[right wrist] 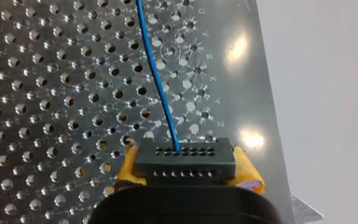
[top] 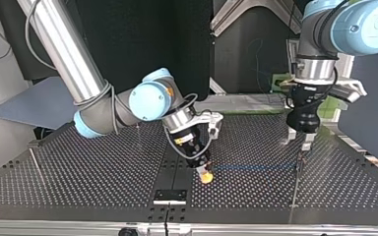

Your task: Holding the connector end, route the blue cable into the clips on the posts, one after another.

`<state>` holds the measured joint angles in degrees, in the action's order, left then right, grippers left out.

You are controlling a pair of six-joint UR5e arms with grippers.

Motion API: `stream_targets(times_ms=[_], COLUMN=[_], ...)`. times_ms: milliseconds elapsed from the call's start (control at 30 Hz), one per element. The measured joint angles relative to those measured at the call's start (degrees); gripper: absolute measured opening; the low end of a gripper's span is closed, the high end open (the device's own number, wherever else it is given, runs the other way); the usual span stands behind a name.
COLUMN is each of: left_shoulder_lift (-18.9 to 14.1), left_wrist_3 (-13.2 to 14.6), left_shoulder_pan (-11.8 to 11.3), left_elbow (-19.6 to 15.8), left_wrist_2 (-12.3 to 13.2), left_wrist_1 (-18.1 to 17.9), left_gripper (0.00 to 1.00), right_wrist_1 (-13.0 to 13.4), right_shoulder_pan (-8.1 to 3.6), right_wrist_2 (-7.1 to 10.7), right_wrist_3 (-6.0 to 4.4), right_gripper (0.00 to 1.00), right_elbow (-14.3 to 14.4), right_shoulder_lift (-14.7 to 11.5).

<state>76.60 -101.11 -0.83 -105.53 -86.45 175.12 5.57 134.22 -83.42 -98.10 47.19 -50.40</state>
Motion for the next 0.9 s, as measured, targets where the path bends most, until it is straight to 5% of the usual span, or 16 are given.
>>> stream_targets(times_ms=[367, 900], left_shoulder_lift=[2.29, 2.75], left_wrist_3=[5.73, 8.8], left_shoulder_pan=[0.99, 3.66], left_elbow=[0.03, 2.67], left_wrist_2=[3.58, 0.72], left_wrist_1=[0.17, 0.29], left_gripper=[1.0, 1.0], right_wrist_1=[-0.04, 0.02], right_shoulder_pan=[-0.39, -0.72], right_wrist_2=[0.0, 0.09], right_wrist_3=[0.08, 0.09], right_gripper=[0.0, 0.0], right_elbow=[0.01, -0.02], right_shoulder_lift=[0.0, 0.06])
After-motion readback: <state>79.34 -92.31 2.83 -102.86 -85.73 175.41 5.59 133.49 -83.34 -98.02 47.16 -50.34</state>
